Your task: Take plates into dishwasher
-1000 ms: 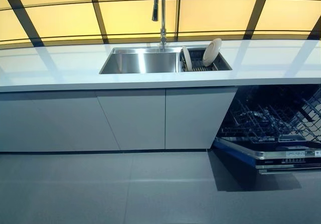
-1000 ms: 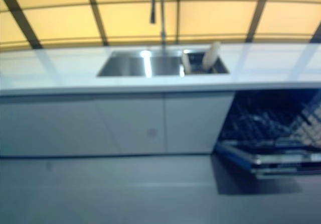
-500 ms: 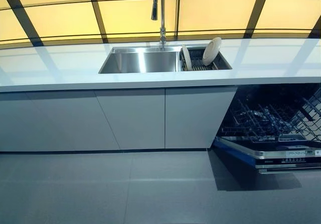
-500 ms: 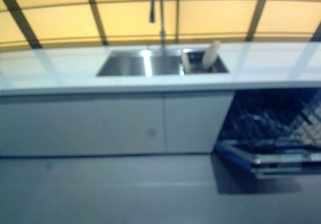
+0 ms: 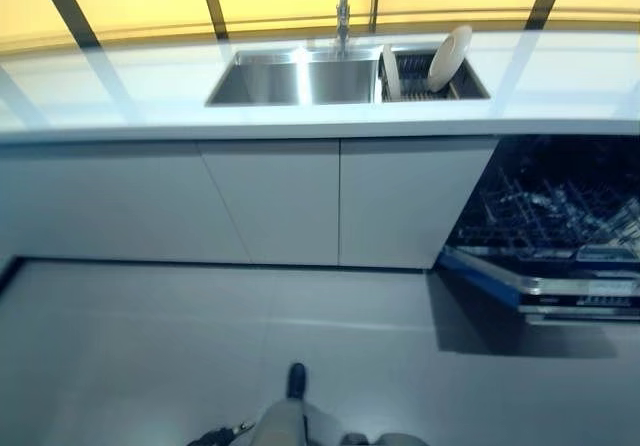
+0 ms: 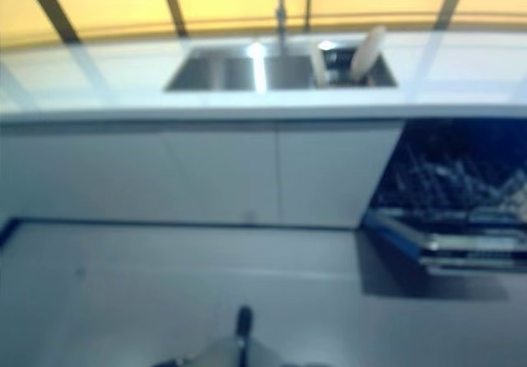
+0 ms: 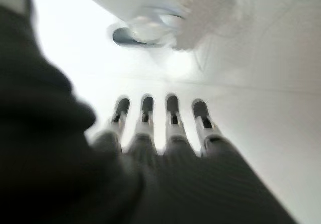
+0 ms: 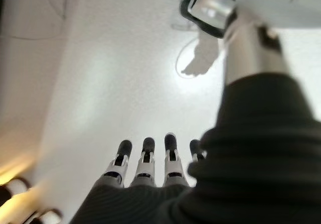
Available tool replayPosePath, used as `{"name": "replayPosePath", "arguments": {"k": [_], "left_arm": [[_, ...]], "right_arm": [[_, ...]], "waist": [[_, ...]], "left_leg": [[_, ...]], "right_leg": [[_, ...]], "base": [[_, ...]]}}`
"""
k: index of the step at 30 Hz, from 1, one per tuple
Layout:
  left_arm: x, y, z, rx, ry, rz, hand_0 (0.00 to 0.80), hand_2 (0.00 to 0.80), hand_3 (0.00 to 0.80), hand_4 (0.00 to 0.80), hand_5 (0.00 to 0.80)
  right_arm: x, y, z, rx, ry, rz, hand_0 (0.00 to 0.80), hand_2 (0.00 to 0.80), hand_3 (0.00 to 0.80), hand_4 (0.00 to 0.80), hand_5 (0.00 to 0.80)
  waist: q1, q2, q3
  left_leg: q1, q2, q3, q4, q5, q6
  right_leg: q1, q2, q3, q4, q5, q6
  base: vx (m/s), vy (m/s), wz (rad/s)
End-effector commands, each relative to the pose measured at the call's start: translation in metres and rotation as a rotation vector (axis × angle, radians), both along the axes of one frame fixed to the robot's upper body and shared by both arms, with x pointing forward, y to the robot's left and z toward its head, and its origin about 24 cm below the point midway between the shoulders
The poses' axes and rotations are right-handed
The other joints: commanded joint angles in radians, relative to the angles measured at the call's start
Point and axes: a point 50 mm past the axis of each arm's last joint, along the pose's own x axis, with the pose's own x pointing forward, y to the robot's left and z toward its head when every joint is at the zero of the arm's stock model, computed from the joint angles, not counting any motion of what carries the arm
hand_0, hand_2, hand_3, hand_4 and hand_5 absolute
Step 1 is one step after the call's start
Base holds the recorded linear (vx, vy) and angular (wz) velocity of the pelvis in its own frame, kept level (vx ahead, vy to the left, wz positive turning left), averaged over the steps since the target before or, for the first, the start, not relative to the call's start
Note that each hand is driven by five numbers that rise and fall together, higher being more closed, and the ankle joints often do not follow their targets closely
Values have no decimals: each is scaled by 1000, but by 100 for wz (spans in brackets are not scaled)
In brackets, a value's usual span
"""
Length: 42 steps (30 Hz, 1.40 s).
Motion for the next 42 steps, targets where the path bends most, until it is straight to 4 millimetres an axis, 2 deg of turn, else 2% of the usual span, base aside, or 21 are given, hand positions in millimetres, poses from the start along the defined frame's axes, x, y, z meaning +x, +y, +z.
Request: {"name": "replayPosePath", "arguments": {"k": [1, 3, 5, 7, 12, 14, 15, 16, 17, 19, 21, 22, 23, 25, 27, 30, 31, 38, 39, 41, 42], "left_arm": [[-9, -14, -4, -28, -4, 63, 0, 0, 0, 0, 0], [-12, -10, -3, -1, 12, 45, 0, 0, 0, 0, 0], [-11, -5, -2, 16, 16, 32, 0, 0, 0, 0, 0], [-5, -1, -1, 25, 32, -9, 0, 0, 0, 0, 0], [2, 0, 0, 31, 45, -18, 0, 0, 0, 0, 0], [5, -1, 1, 31, 44, -38, 0, 0, 0, 0, 0], [8, 0, 1, 40, 40, -74, 0, 0, 0, 0, 0], [10, 0, 2, 46, 37, -83, 0, 0, 0, 0, 0], [13, 0, 2, 51, 29, -74, 0, 0, 0, 0, 0], [15, -2, 2, 51, 20, -46, 0, 0, 0, 0, 0], [22, -4, 3, 47, 7, -34, 0, 0, 0, 0, 0], [24, -4, 4, 46, 3, -28, 0, 0, 0, 0, 0], [25, -4, 4, 48, 4, -11, 0, 0, 0, 0, 0], [24, 0, 4, 49, 0, 23, 0, 0, 0, 0, 0], [18, 2, 3, 48, 10, 25, 0, 0, 0, 0, 0], [6, -2, 0, 35, 27, 37, 0, 0, 0, 0, 0], [3, -4, -1, 16, 28, 14, 0, 0, 0, 0, 0], [10, -9, 0, 25, -4, -31, 0, 0, 0, 0, 0], [7, -8, -1, 34, 8, -26, 0, 0, 0, 0, 0], [5, -8, -1, 38, 20, -14, 0, 0, 0, 0, 0], [5, -8, -1, 37, 22, -9, 0, 0, 0, 0, 0]], "right_arm": [[-14, -13, 1, -54, 17, 12, 0, 0, 0, 0, 0], [-13, -7, 0, -51, 8, 17, 0, 0, 0, 0, 0], [-10, 0, -2, -21, -25, 36, 0, 0, 0, 0, 0], [-2, 8, -3, -4, -50, 85, 0, 0, 0, 0, 0], [10, 17, -2, -24, -138, 3, 0, 0, 0, 0, 0], [10, 18, -1, -45, -150, -6, 0, 0, 0, 0, 0], [8, 17, -1, -59, -163, -16, 0, 0, 0, 0, 0], [7, 16, -1, -71, -170, -28, 0, 0, 0, 0, 0], [6, 13, 0, -87, -172, -27, 0, 0, 0, 0, 0], [5, 10, 0, -96, -170, -11, 0, 0, 0, 0, 0], [1, 9, 0, -93, -159, 7, 0, 0, 0, 0, 0], [0, 9, -1, -92, -160, 4, 0, 0, 0, 0, 0], [-1, 9, -1, -89, -161, 21, 0, 0, 0, 0, 0], [2, 11, -1, -86, -169, 55, 0, 0, 0, 0, 0], [2, 11, -1, -92, -170, 65, 0, 0, 0, 0, 0], [1, 12, -2, -72, -167, 34, 0, 0, 0, 0, 0], [6, 13, -1, -64, -191, 43, 0, 0, 0, 0, 0], [21, 8, 3, -47, -230, 29, 0, 0, 0, 0, 0], [25, 9, 3, -9, -247, 33, 0, 0, 0, 0, 0], [34, 12, 4, 67, -272, 114, 0, 0, 0, 0, 0], [36, 13, 4, 99, -270, 143, 0, 0, 0, 0, 0]], "waist": [[-16, 24, -36], [-9, 18, -53], [-10, 3, -75], [-18, -7, -99], [-16, -16, -129], [-17, -24, -144], [-36, -16, -147], [-54, -1, -140], [-76, 14, -129], [-107, 33, -112], [-144, 39, -95], [-163, 24, -92], [-200, 4, -82], [-222, -6, -62], [-214, -19, -64], [-201, -20, -72], [-189, -22, -74], [-167, -12, -90], [-167, -9, -98], [-166, -13, -105], [-164, -17, -103]], "left_leg": [[-97, -43, 39, -13, 153, 86], [-91, -67, 24, 57, 111, 102], [-52, -76, 52, 57, 53, 131], [2, -92, 49, 34, 30, 161], [0, -133, 29, 70, -19, 202], [-2, -154, 45, 64, -20, 218], [18, -164, 45, 50, -36, 236], [46, -161, 39, 40, -40, 239], [84, -157, 32, 28, -44, 235], [139, -141, 35, 9, -45, 218], [193, -135, 14, -8, -63, 205], [216, -149, 8, -12, -84, 202], [266, -168, -16, -9, -142, 199], [309, -163, -32, 27, -216, 204], [306, -155, -29, 64, -237, 207], [305, -130, -41, 87, -232, 192], [314, -115, -35, 74, -227, 182], [343, -77, -45, 19, -212, 147], [356, -64, -51, 37, -201, 129], [309, -36, -46, 224, -66, 96], [285, -32, -43, 283, -39, 92]], "right_leg": [[282, -83, -1, -238, 86, 137], [310, -110, -17, -217, 74, 152], [307, -133, -39, -200, 103, 170], [286, -158, -71, -177, 145, 190], [284, -182, -82, -161, 168, 188], [265, -193, -87, -94, 242, 211], [179, -194, -71, 64, 327, 225], [106, -185, -70, 136, 348, 222], [16, -194, -89, 162, 373, 213], [-76, -213, -120, 116, 351, 199], [-126, -211, -134, -104, 328, 191], [-162, -217, -125, -206, 383, 210], [-221, -230, -95, -335, 510, 247], [-262, -227, -86, -336, 534, 248], [-228, -225, -105, -296, 487, 238], [-187, -212, -107, -258, 435, 222], [-161, -213, -136, -273, 419, 216], [-147, -209, -195, -263, 376, 197], [-148, -203, -208, -260, 367, 185], [-119, -192, -222, -277, 349, 149], [-108, -192, -225, -283, 345, 141]], "base": [[422, 199, -23], [373, 150, -24], [341, 147, -42], [311, 162, -50], [228, 145, -16], [151, 140, -14], [221, 188, -13], [309, 226, -9], [278, 147, -1], [233, 35, 13], [305, -143, 13], [461, -247, 21], [445, -262, 37], [352, -259, 52], [245, -236, 38], [205, -223, 52], [216, -182, 47], [138, -111, 8], [132, -93, -3], [130, -112, -1], [143, -144, 4]]}}
